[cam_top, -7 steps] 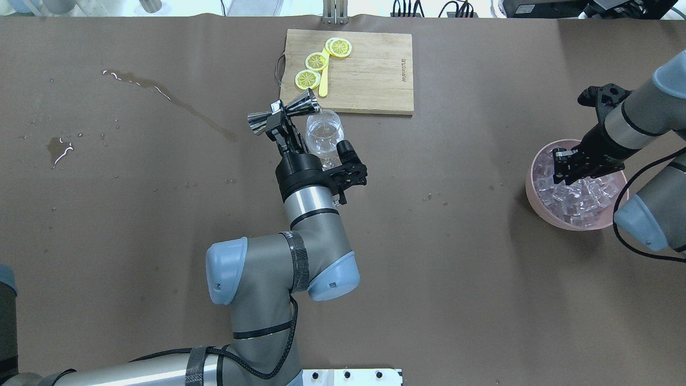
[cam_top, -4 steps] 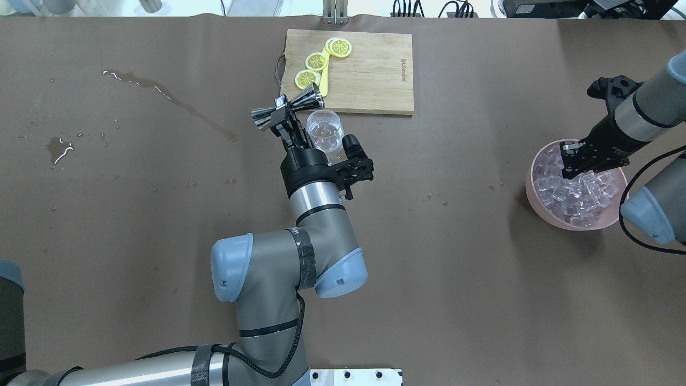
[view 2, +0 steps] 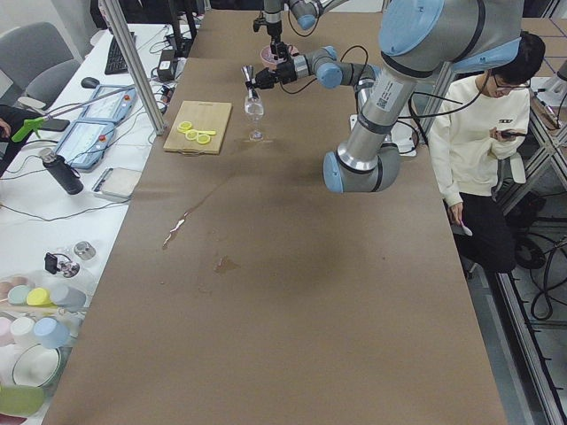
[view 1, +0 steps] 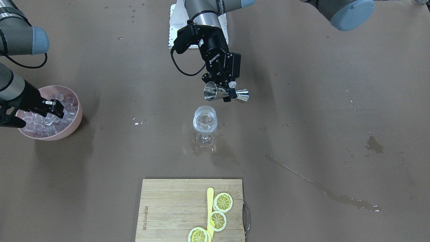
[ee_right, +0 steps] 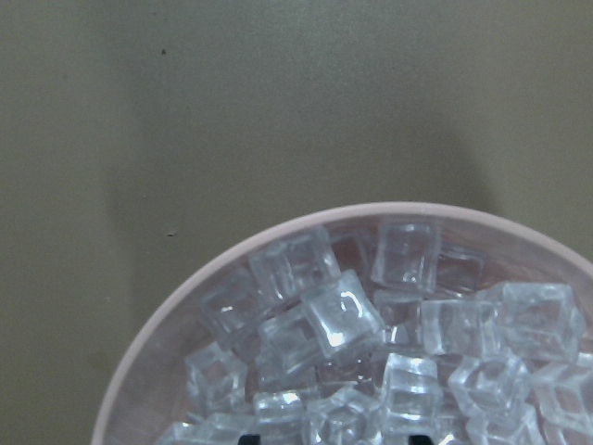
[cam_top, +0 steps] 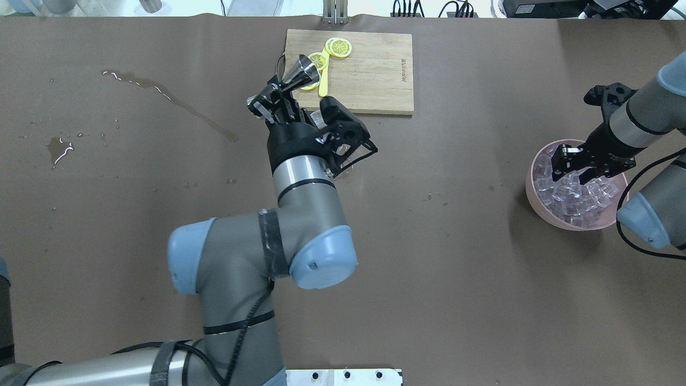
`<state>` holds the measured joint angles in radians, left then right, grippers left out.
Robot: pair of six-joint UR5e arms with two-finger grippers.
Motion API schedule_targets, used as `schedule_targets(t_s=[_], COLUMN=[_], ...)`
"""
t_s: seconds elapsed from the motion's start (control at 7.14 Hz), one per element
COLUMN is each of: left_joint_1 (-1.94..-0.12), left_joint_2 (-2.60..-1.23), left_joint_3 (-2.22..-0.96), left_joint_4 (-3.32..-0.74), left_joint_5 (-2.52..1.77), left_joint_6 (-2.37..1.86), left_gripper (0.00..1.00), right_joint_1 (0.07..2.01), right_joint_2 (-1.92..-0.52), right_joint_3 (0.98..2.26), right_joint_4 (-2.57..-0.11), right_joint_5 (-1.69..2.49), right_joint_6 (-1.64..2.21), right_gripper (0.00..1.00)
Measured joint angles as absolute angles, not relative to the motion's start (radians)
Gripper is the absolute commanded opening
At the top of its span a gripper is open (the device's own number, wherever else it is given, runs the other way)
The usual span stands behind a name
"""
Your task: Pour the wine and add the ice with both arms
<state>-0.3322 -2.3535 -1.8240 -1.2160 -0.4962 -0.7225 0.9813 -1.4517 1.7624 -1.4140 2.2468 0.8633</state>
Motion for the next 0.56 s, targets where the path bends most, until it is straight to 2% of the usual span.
schedule_targets(t_s=[0.28, 0.56], left_joint_1=[-0.449, -0.605], left_joint_2=[-2.244, -2.098], left_joint_3=[-1.910, -1.925], left_joint_4=[-1.335, -1.493], left_joint_5=[-0.712, -0.965], left_joint_6=[-0.721, -0.720], left_gripper=[0.00, 0.00], right_joint_1=[0.976, 0.973], right_joint_2=[-1.450, -1.447], right_joint_3=[1.754, 1.747], right_joint_4=[-1.412, -1.411], right_joint_5=[2.241, 2.239], right_joint_6=[0.862, 0.861], right_gripper=[0.80, 0.78])
